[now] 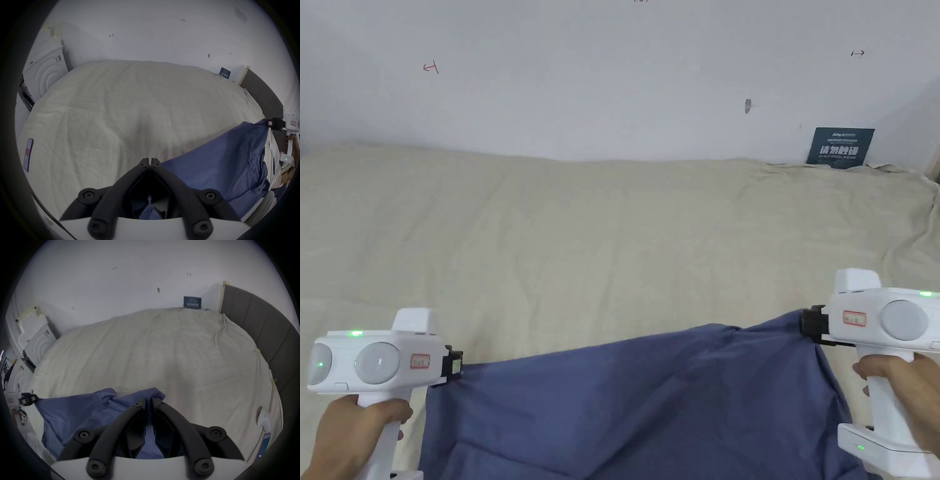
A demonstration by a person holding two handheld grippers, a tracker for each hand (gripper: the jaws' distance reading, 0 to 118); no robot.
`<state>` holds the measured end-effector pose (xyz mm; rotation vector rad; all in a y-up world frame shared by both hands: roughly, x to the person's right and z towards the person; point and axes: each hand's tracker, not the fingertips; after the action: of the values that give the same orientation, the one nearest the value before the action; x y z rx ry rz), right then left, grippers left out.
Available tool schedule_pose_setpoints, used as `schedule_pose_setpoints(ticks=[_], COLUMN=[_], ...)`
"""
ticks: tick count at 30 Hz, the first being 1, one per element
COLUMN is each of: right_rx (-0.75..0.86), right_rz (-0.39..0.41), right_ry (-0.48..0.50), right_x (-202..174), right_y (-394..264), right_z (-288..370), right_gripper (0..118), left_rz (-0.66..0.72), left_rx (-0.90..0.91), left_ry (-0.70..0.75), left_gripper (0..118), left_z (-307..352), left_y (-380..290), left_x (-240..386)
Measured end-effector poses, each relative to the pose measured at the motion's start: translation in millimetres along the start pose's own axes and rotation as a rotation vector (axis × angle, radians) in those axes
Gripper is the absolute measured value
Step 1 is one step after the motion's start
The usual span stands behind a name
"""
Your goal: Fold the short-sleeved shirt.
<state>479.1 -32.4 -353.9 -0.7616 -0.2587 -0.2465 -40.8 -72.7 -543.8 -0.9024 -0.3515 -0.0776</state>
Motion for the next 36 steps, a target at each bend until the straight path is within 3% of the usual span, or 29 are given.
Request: schedule_pose_setpoints(ticks=[8,14,21,36], right_rx=[0.117,0.126,0.060,-0.181], right_rz=[-0.014,-0.044,-0.069,-0.179], right_ry=[0.070,0.096,0.072,-0.048], right_x=[6.4,23.1,38.9,49.8], right_y=[-30.1,-72.6,-133.8,-252.4], right_z=[117.1,156.2,157.3,97.4], right_gripper=[5,5,5,5], left_rz=[0.028,0.028,-0.020,-0.049], left_rx=[0.046,0.062,0.011,-0.184], left_ry=[0.024,0.004,-0.001,0.038], left_gripper=[0,0,0,0], left_z=[40.1,68.3,81.1,55.8], left_y=[-10.3,-32.0,-81.6,-183.6], left_x=[-16.5,-21.2,-17.1,-17.0])
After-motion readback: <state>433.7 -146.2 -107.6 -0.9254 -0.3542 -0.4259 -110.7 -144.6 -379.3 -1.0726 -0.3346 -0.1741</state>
